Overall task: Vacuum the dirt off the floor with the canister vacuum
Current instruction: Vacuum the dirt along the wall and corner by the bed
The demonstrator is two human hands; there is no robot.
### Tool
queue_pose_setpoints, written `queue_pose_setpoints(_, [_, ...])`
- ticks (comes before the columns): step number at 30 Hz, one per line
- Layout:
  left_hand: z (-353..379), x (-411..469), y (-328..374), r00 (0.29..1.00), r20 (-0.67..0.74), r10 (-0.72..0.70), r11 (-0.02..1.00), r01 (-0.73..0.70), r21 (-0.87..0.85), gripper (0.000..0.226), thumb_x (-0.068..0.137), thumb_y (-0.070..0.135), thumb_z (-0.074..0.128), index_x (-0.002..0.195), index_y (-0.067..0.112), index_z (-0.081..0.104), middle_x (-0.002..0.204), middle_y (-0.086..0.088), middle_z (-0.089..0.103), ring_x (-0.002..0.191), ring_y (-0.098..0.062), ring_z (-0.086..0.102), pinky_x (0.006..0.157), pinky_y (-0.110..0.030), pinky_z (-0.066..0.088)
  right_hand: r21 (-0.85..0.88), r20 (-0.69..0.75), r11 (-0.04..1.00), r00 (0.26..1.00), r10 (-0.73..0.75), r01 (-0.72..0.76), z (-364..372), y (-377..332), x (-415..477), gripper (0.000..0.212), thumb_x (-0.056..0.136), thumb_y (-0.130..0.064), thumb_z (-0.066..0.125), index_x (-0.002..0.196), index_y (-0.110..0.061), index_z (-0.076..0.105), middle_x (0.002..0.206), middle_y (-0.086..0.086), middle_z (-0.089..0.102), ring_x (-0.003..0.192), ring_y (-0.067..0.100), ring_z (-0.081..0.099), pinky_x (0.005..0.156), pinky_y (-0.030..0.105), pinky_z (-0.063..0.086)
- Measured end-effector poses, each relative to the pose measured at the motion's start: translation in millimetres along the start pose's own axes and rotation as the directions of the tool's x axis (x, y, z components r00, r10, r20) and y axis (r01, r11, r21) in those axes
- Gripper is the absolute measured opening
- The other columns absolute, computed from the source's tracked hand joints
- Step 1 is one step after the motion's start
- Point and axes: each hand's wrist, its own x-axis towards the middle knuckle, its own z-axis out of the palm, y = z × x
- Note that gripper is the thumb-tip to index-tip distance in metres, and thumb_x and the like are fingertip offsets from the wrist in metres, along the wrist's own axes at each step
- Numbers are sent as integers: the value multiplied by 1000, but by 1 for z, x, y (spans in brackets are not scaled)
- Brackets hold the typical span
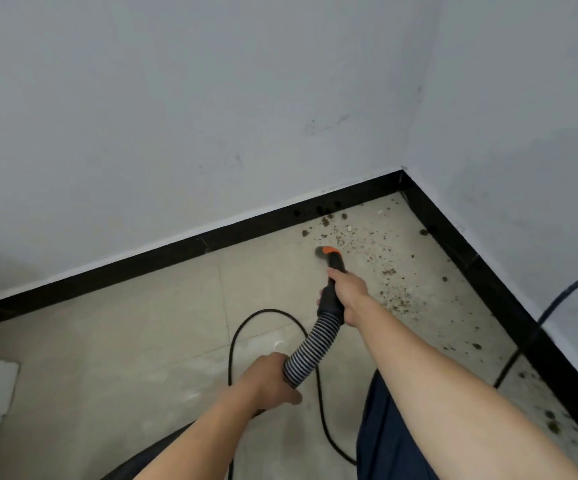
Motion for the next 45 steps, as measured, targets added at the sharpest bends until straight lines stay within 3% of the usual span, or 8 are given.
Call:
queue_pose_setpoints(7, [1, 28, -9, 996, 73, 43, 993, -35, -111, 41, 67, 37, 81, 97, 24, 57, 91, 6, 59, 84, -13, 58, 75, -26, 52, -107, 48, 994, 999, -12, 17, 8, -12, 11, 24, 98, -27, 61, 121, -18, 56, 84, 21, 67, 66, 30, 63, 66, 44, 60])
queue_pose_setpoints(12, [13, 59, -26, 997, -18, 77, 944, -79, -321, 32, 65, 36, 78, 88, 26, 57, 79, 11, 57, 72, -9, 57, 62, -23, 47, -171, -21, 976, 990, -138, 132, 32, -14, 41, 27, 99, -25, 61, 125, -20, 58, 88, 20, 66, 71, 30, 62, 74, 54, 60])
queue_pose_setpoints(17, [15, 76, -36, 985, 78, 156, 907, -112, -406, 27, 62, 34, 80, 76, 27, 58, 77, 8, 60, 72, -11, 61, 66, -28, 52, -197, 40, 976, 995, -90, 96, 36, -17, 46, 24, 99, -23, 61, 123, -21, 57, 79, 19, 62, 57, 25, 60, 55, 36, 58])
queue_pose_setpoints(21, [10, 77, -35, 990, -56, 130, 917, -142, -372, 25, 66, 35, 76, 72, 29, 52, 71, 10, 56, 64, -6, 55, 53, -21, 43, -143, -73, 983, 989, -129, 118, 35, -19, 51, 22, 99, -26, 60, 121, -22, 55, 78, 20, 62, 57, 28, 59, 54, 37, 57])
queue_pose_setpoints(28, [-6, 75, -43, 973, -205, 107, 879, -189, -437, 28, 66, 36, 77, 70, 26, 50, 66, 11, 51, 56, -5, 48, 51, -23, 37, -131, -10, 985, 994, -113, 110, 56, -35, 59, 29, 99, -28, 60, 124, -14, 55, 77, 18, 62, 57, 27, 60, 56, 38, 58])
queue_pose_setpoints(32, [-1, 63, -45, 990, -63, 127, 853, -141, -502, 33, 59, 40, 81, 75, 23, 57, 71, 9, 56, 64, -8, 56, 57, -28, 47, -291, 109, 953, 992, -57, 86, 61, -32, 48, 30, 99, -28, 60, 126, -15, 56, 79, 18, 63, 57, 26, 60, 53, 35, 57])
queue_pose_setpoints(37, [14, 38, -35, 962, 226, 155, 856, -17, -517, 31, 61, 31, 84, 81, 23, 61, 79, 5, 63, 70, -12, 63, 72, -31, 57, -622, 335, 776, 930, 148, 101, 84, -17, 28, 34, 97, -32, 62, 129, -22, 57, 86, 18, 66, 57, 21, 64, 53, 31, 56])
queue_pose_setpoints(45, [10, 7, -45, 963, 233, 135, 894, -18, -447, 24, 71, 23, 80, 81, 25, 58, 83, 8, 62, 82, -11, 61, 78, -24, 51, -767, 420, 624, 852, 313, 149, 118, 6, 16, 41, 96, -41, 62, 132, -23, 54, 89, 15, 68, 62, 23, 66, 54, 32, 56])
